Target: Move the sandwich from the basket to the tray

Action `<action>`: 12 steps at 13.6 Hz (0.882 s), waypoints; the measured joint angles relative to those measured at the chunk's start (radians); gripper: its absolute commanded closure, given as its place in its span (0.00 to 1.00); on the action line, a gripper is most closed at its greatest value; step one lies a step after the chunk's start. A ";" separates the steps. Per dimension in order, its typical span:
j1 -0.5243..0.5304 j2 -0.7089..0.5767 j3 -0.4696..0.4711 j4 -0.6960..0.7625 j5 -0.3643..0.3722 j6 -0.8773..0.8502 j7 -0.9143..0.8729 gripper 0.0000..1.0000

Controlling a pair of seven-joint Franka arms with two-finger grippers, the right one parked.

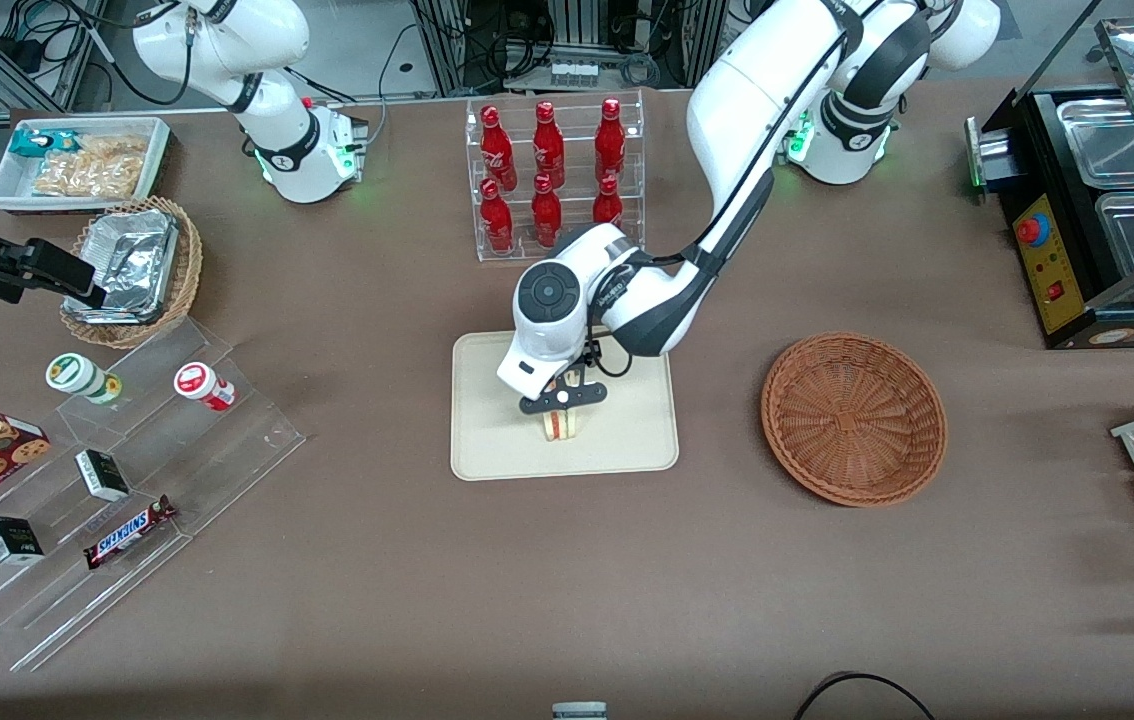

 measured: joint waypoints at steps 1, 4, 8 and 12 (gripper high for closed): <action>0.000 -0.022 0.000 0.006 0.000 -0.017 -0.001 0.00; 0.001 -0.119 0.009 0.016 0.002 -0.130 -0.002 0.00; 0.013 -0.241 0.058 0.016 0.022 -0.286 -0.002 0.00; 0.094 -0.273 0.072 -0.005 0.028 -0.357 0.028 0.00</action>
